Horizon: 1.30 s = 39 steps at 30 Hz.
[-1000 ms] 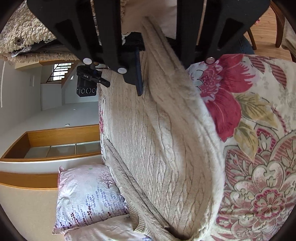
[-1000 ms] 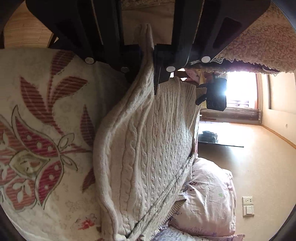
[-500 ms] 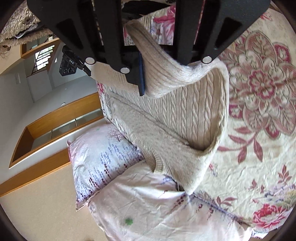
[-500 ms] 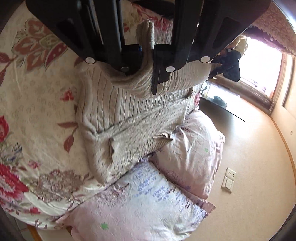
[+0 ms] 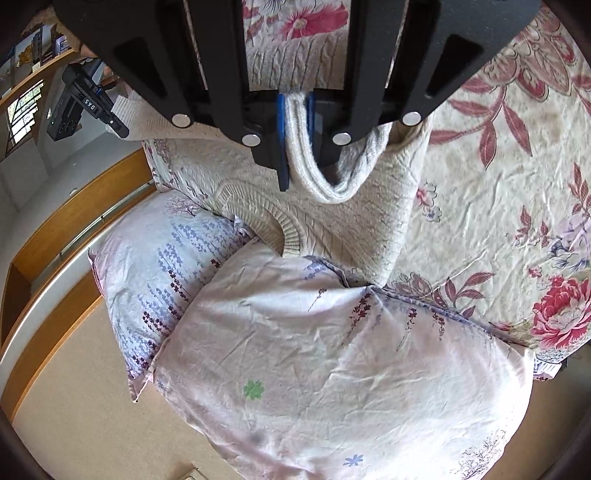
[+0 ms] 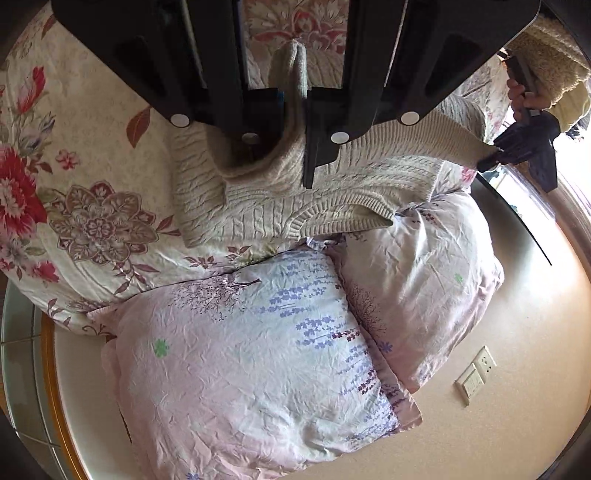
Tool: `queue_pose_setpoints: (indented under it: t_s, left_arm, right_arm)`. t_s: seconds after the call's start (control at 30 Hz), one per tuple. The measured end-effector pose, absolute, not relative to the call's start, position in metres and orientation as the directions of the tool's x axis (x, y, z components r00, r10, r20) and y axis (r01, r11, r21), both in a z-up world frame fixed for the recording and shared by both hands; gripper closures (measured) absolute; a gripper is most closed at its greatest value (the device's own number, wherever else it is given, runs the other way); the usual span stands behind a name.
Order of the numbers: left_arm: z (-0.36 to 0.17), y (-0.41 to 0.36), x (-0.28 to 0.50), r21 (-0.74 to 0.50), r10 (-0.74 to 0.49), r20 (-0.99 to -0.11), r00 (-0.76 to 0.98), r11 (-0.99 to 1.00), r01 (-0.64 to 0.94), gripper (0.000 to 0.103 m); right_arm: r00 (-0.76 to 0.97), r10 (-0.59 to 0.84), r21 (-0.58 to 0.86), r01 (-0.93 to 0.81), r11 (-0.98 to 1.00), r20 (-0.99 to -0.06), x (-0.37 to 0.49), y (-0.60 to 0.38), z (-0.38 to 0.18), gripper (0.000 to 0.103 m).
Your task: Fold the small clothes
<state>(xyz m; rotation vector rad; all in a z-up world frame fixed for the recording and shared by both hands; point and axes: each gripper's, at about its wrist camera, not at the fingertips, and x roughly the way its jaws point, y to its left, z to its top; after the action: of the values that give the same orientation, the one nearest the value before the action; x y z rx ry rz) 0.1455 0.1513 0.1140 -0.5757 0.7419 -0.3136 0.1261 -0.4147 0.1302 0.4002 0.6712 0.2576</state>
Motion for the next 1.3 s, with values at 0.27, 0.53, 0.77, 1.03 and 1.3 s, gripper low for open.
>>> queue_pose_setpoints:
  t_s: [0.27, 0.53, 0.77, 1.03, 1.3]
  left_arm:
    - [0.11, 0.151, 0.191, -0.601, -0.433, -0.538, 0.723, 0.798, 0.03, 0.095]
    - [0.068, 0.153, 0.213, -0.625, -0.403, -0.591, 0.699, 0.777, -0.08, 0.095]
    - [0.04, 0.157, 0.219, -0.655, -0.42, -0.632, 0.652, 0.739, -0.159, 0.088]
    - [0.041, 0.158, 0.233, -0.722, -0.503, -0.599, 0.623, 0.675, -0.15, 0.096]
    - [0.058, 0.162, 0.255, -0.744, -0.496, -0.549, 0.672, 0.657, -0.123, 0.098]
  right_arm:
    - [0.763, 0.305, 0.441, -0.03, 0.897, -0.57, 0.168, -0.418, 0.115, 0.095]
    - [0.706, 0.325, 0.467, 0.009, 0.884, -0.629, 0.2, -0.418, 0.088, 0.095]
    - [0.594, 0.4, 0.555, 0.095, 0.826, -0.698, 0.216, -0.433, 0.058, 0.091]
    - [0.61, 0.46, 0.625, 0.075, 0.777, -0.645, 0.217, -0.448, 0.066, 0.094]
    - [0.678, 0.472, 0.663, 0.031, 0.748, -0.564, 0.245, -0.448, 0.087, 0.095]
